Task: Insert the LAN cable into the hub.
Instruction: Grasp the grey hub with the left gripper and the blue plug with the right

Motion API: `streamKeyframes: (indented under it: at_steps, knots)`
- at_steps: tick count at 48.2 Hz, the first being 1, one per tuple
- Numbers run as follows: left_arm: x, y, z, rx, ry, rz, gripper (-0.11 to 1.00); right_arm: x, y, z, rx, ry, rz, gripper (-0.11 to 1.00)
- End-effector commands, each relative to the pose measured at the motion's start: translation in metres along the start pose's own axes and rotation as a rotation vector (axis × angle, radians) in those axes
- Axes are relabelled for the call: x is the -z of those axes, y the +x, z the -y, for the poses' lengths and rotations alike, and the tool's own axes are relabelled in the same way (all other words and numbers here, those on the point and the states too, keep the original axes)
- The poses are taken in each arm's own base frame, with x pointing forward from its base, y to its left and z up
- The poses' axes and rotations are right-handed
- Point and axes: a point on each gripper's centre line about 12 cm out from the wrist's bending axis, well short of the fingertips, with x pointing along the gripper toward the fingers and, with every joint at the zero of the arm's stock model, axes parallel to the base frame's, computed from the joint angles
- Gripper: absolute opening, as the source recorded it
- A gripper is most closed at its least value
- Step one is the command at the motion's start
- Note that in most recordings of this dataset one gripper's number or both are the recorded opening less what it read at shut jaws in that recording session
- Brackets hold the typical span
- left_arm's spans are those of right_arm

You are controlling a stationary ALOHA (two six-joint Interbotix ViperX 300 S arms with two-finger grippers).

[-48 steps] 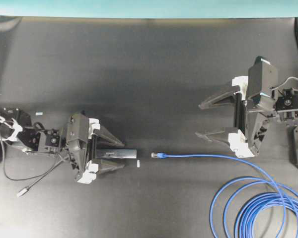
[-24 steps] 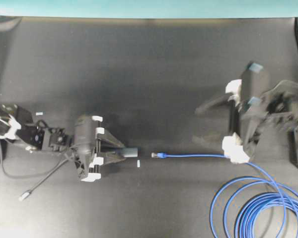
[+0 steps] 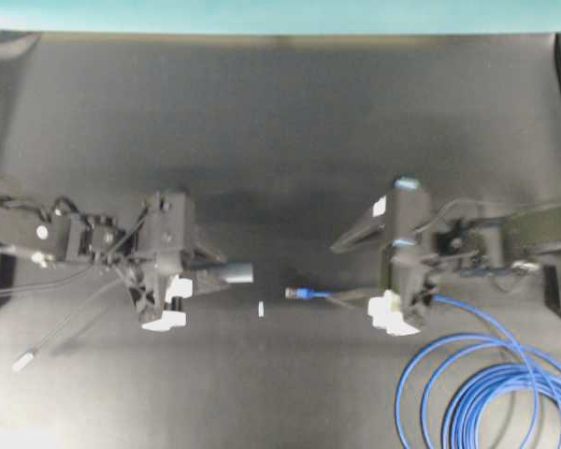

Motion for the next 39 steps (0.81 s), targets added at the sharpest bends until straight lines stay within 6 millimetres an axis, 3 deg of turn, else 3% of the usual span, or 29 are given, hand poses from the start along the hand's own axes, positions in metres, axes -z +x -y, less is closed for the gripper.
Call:
streamKeyframes:
  at_steps: [1,25,35,39]
  knots:
    - [-0.014,-0.001,0.003,0.003,0.005,-0.006,0.28,0.002,0.014,-0.008,-0.017,-0.012,-0.003,0.84]
    - [-0.022,0.001,0.007,0.009,0.013,-0.021,0.28,0.034,0.053,-0.004,0.005,-0.019,-0.108,0.81]
    - [-0.021,0.001,0.01,0.015,0.012,-0.024,0.28,0.036,0.065,-0.004,0.008,-0.019,-0.111,0.74]
    - [-0.02,0.001,0.01,0.017,0.013,-0.024,0.28,0.037,0.065,-0.004,0.009,-0.018,-0.12,0.66]
